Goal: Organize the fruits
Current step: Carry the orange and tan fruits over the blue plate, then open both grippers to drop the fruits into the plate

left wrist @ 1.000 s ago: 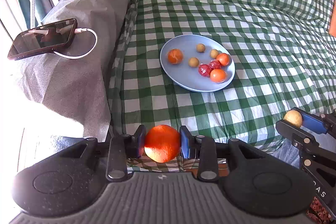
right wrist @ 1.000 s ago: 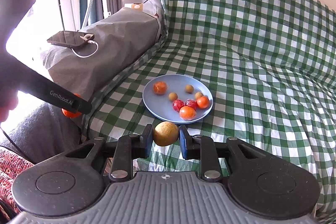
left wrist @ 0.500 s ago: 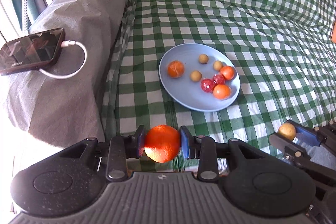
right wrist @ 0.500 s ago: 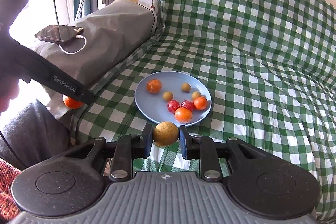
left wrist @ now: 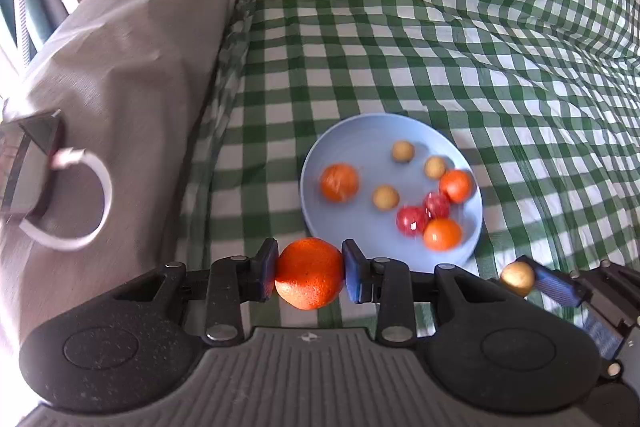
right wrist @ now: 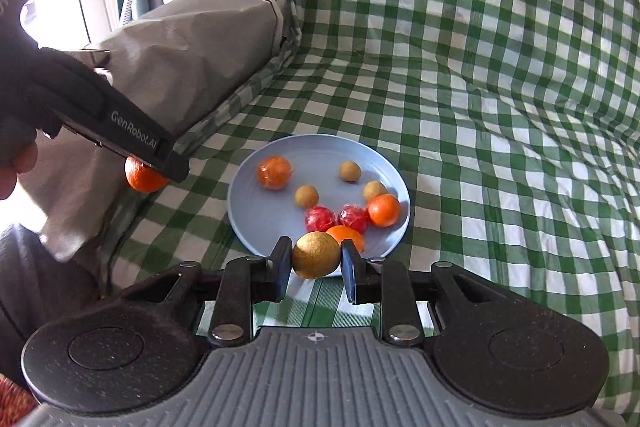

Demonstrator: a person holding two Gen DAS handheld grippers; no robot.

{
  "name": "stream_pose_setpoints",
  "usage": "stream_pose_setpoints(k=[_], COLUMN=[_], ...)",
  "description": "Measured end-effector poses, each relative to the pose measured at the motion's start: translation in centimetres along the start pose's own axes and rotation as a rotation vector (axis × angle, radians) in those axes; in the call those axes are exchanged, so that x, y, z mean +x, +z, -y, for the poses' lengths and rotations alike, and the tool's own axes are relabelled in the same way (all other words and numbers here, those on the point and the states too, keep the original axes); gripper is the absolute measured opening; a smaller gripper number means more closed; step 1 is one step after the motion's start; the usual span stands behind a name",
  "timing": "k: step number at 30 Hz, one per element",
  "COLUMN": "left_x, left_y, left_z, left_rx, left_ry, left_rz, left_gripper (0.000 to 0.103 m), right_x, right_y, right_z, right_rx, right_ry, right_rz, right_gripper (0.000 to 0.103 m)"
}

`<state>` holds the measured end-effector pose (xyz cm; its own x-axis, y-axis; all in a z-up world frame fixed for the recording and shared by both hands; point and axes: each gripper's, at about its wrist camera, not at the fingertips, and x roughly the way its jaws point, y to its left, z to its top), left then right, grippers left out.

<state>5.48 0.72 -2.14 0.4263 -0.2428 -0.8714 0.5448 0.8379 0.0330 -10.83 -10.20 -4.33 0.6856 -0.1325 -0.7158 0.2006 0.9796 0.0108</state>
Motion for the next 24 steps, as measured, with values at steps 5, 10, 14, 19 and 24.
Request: stream_pose_setpoints(k=[5, 10, 14, 19, 24], left_x=[3.5, 6.4, 7.9, 8.8, 5.8], left_y=[2.1, 3.4, 4.1, 4.7, 4.3], left_z=[1.7, 2.6, 2.8, 2.4, 1.7], left_rx=[0.041, 0.063, 0.069, 0.052, 0.026], left_ry=[0.006, 0.012, 0.024, 0.013, 0.034], left_rz=[-0.018, -0.039, -0.054, -0.065, 0.011], left_gripper=[0.038, 0.038, 0.038, 0.061, 0.103], right_x=[3.9, 7.5, 9.5, 11.0, 9.9], right_y=[0.7, 1.4, 2.0, 2.6, 3.1], right_z=[0.9, 1.4, 1.8, 2.3, 2.3], right_rx=[0.007, -0.015, -0.032, -0.025, -0.056], right_ry=[0.0, -0.011, -0.014, -0.003, 0.0], right_rz=[-0.028, -0.043, -0.046, -0.056, -0.048], right_gripper=[0.027, 0.027, 0.027, 0.028, 0.085])
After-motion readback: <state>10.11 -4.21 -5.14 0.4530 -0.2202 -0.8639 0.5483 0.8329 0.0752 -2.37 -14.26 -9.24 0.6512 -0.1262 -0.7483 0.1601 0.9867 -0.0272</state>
